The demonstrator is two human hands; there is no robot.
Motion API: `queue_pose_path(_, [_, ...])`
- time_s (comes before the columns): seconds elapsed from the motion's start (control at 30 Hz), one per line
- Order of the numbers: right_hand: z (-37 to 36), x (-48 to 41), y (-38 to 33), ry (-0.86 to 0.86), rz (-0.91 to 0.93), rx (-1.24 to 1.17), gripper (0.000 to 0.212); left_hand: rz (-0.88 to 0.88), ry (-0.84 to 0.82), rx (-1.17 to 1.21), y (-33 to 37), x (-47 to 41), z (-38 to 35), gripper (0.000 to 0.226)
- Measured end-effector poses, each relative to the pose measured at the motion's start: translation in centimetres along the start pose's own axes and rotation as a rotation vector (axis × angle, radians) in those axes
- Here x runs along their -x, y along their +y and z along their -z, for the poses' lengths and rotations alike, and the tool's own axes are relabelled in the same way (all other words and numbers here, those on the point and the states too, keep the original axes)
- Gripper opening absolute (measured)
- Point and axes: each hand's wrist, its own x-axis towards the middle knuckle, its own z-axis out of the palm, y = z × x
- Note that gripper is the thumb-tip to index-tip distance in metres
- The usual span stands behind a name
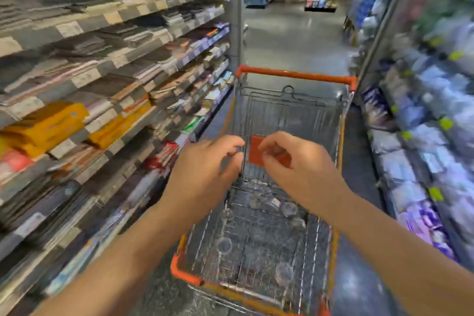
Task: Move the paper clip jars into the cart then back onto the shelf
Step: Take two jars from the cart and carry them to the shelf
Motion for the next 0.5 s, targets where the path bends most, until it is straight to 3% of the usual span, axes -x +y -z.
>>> queue_pose_path(0.3, [-5.0, -3.0, 10.5, 0.008, -0.264, -0.039, 0.018, 0.019, -0.232, 0.021, -6.5, -5.2, -11.0, 0.033])
queue_pose_path(0.5, [-10.3, -4.1, 16.1, 0.037, -0.566, -0.126, 0.018, 0.061, -0.427, 0.078, -12.1, -7.6, -18.4, 0.031])
